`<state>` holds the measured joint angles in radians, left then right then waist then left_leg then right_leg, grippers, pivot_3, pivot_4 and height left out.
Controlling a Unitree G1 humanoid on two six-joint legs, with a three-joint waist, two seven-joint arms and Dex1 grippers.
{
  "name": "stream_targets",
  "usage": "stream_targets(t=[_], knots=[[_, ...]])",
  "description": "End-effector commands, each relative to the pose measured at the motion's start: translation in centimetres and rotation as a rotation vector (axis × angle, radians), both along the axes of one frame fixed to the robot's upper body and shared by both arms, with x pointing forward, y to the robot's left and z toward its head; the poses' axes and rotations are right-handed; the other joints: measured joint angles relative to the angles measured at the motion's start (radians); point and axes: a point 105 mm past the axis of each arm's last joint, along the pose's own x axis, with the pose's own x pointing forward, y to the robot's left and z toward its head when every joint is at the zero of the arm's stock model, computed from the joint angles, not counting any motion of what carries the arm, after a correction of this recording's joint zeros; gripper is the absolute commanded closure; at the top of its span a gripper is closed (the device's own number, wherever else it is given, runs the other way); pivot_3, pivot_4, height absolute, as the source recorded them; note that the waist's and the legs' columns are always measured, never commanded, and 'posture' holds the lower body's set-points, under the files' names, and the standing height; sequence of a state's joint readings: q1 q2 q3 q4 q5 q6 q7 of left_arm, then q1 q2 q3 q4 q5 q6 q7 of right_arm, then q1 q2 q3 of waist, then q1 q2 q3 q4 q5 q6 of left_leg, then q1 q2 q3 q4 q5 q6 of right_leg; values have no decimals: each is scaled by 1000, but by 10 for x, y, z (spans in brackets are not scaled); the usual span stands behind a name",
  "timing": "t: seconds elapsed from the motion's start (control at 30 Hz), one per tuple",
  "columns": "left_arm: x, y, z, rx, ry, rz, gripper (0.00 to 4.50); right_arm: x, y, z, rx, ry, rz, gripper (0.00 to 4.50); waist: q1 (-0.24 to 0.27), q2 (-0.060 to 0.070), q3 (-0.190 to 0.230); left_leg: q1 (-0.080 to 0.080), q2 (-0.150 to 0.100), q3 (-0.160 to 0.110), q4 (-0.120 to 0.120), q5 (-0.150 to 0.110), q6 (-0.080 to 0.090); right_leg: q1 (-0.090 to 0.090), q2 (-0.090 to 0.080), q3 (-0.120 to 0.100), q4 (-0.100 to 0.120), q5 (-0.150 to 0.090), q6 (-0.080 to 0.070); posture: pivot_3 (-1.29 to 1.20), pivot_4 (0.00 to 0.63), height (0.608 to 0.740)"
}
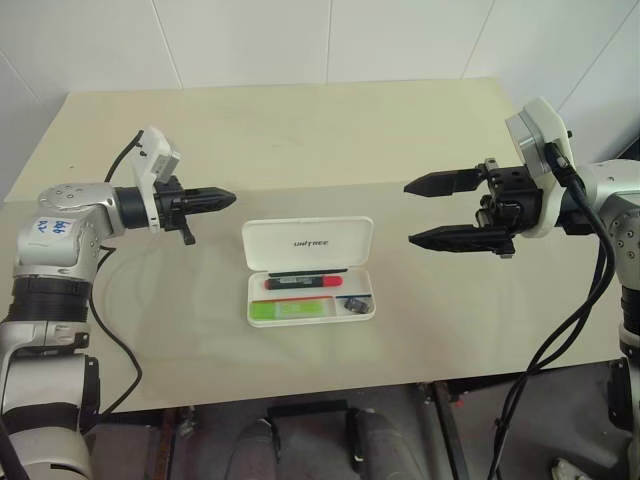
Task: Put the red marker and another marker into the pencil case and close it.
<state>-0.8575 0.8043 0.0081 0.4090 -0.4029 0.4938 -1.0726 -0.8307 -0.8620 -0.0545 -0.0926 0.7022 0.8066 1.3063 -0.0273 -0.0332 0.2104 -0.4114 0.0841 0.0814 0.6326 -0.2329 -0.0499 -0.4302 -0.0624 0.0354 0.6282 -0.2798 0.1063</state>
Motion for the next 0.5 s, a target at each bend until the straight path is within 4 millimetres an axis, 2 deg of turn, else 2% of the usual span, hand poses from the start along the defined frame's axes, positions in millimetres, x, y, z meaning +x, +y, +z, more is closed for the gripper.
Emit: stream_targets(t=[0.03, 0.27, 0.5], knots=[[4, -2, 8, 58, -54, -4, 4468, -2, 2, 12, -1, -71, -16, 0, -1, 0, 0, 0, 0, 0, 0, 0, 0, 0, 0, 0, 0, 0, 0, 0, 150, 740], [-5, -19, 2, 108, -50, -93, 4468, -2, 0, 14, 0, -81, -28, 0, 1, 0, 0, -2, 0, 0, -1, 0, 0, -1, 0, 0, 0, 0, 0, 0, 150, 740], [-17, -25, 9, 86, -60, -147, 4468, -2, 0, 11, -25, -70, -32, 0, -1, 0, 0, -2, 0, 0, 0, 0, 1, -1, 0, 0, 0, 0, 0, 0, 150, 740]])
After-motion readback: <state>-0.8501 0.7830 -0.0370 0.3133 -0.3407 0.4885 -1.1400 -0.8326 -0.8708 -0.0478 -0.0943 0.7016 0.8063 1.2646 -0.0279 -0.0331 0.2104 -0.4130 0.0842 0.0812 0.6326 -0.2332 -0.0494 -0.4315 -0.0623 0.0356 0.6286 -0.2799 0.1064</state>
